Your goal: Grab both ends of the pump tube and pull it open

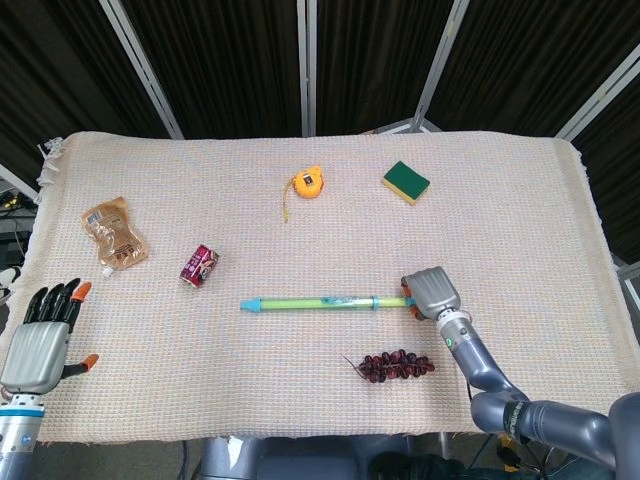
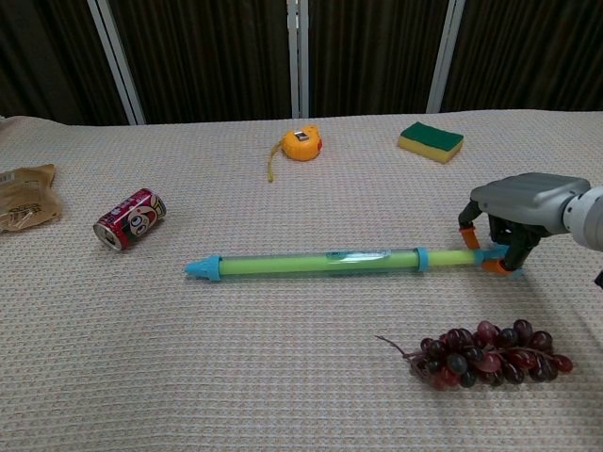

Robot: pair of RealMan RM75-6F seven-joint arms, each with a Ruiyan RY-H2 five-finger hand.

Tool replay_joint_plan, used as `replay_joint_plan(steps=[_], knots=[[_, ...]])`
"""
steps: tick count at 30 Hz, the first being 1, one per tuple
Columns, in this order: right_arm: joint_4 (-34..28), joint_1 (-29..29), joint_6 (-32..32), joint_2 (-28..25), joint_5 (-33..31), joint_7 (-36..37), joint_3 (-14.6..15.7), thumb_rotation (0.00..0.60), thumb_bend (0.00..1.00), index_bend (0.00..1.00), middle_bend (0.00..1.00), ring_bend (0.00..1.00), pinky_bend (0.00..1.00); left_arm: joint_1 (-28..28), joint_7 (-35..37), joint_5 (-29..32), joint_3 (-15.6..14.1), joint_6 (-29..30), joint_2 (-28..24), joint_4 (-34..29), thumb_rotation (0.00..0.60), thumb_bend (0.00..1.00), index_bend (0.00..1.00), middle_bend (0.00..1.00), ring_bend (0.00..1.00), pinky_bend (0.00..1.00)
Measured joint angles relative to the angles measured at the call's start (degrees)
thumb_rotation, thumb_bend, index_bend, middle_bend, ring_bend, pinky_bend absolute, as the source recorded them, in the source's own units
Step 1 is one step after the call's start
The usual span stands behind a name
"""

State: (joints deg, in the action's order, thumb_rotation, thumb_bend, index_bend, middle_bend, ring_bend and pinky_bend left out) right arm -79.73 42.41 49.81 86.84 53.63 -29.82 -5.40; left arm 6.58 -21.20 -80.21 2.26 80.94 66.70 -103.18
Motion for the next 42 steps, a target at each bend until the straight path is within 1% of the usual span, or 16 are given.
replay_joint_plan(steps=[1,2,3,5,6,8,10,11,12,14,17,22,28,31,36,42], knots=[[-0.44,-0.05,0.1,-0.23,0.02,0.05,-0.01,0.6,0.43,0.66,1.0,1.0,1.0,0.41,0.03,-0.04,0.29,-0.26,0.29,0.46,0.6,0.0,0.0,0.13,0.1,0.06],[-0.97,-0.1,0.22,-0.52,-0.02,0.03,-0.02,0.6,0.44,0.66,1.0,1.0,1.0,0.75,0.1,-0.08,0.54,-0.49,0.52,0.83,0.6,0.0,0.0,0.24,0.22,0.15],[-1.43,-0.12,0.32,-0.76,-0.11,-0.07,-0.01,0.6,0.44,0.66,1.0,1.0,1.0,1.2,0.24,-0.1,0.85,-0.8,0.82,1.29,0.6,0.0,0.0,0.33,0.3,0.22],[-2.68,-0.16,0.58,-1.35,-0.68,-0.54,-0.02,0.6,0.45,0.66,1.0,1.0,1.0,2.61,0.87,-0.13,1.65,-2.1,1.58,2.42,0.6,0.0,0.01,0.51,0.49,0.45],[-3.21,-0.15,0.68,-1.61,-1.11,-0.78,-0.05,0.6,0.45,0.67,1.0,1.0,1.0,3.36,1.29,-0.15,2.01,-2.91,1.93,2.94,0.6,0.0,0.02,0.56,0.54,0.53],[-4.37,-0.1,0.85,-2.17,-2.44,-1.32,-0.18,0.6,0.46,0.67,1.0,1.0,1.0,5.56,2.7,-0.36,2.9,-5.3,2.89,4.37,0.6,0.0,0.08,0.68,0.66,0.75],[-5.3,-0.01,1.02,-2.63,-3.72,-1.81,-0.34,0.6,0.46,0.66,1.0,1.0,1.0,8.2,4.72,-0.75,3.84,-8.04,4.12,6.02,0.6,0.0,0.15,0.77,0.76,0.91],[-5.84,0.07,1.14,-2.91,-4.49,-2.13,-0.45,0.6,0.46,0.66,1.0,1.0,1.0,9.35,5.63,-0.92,4.25,-9.19,4.71,6.73,0.6,0.0,0.19,0.81,0.8,0.97],[-6.16,0.12,1.23,-3.09,-5.02,-2.33,-0.52,0.6,0.46,0.66,1.0,1.0,1.0,10.48,6.49,-1.09,4.66,-10.25,5.36,7.45,0.6,0.0,0.22,0.84,0.83,0.99],[-6.75,0.24,1.39,-3.42,-6.11,-2.63,-0.69,0.6,0.46,0.67,1.0,1.0,1.0,12.83,8.09,-1.39,5.61,-12.3,7.12,9.21,0.6,0.0,0.26,0.88,0.87,1.0],[-7.32,0.46,1.39,-3.77,-7.55,-2.8,-0.91,0.6,0.47,0.67,1.0,1.0,1.0,15.62,8.49,-1.2,6.6,-15.27,9.65,11.07,0.6,0.01,0.31,0.9,0.88,1.0],[-7.63,0.88,1.26,-3.9,-9.3,-2.92,-1.12,0.6,0.48,0.67,1.0,1.0,1.0,20.43,9.23,0.75,7.53,-22.16,14.17,12.47,0.6,0.06,0.33,0.9,0.88,1.0],[-7.89,1.39,1.04,-3.91,-10.95,-2.66,-1.3,0.6,0.48,0.67,1.0,1.0,1.0,26.12,9.51,4.33,8.58,-28.65,21.36,16.44,0.6,0.07,0.35,0.9,0.88,1.0],[-8.05,1.66,1.01,-4.06,-11.37,-2.45,-1.31,0.6,0.48,0.67,1.0,1.0,1.0,28.33,9.69,6.38,9.2,-30.67,24.37,18.88,0.6,0.11,0.36,0.9,0.88,1.0],[-8.16,1.86,1.0,-4.39,-11.77,-1.81,-1.44,0.6,0.48,0.67,1.0,1.0,1.0,30.97,9.13,8.39,9.83,-32.24,28.17,22.88,0.6,0.11,0.36,0.9,0.88,1.0],[-8.42,1.92,1.37,-4.92,-11.5,-1.38,-1.0,0.6,0.48,0.68,1.0,1.0,1.0,33.97,8.16,13.56,10.66,-34.98,32.76,27.06,0.6,0.13,0.37,0.9,0.88,1.0]])
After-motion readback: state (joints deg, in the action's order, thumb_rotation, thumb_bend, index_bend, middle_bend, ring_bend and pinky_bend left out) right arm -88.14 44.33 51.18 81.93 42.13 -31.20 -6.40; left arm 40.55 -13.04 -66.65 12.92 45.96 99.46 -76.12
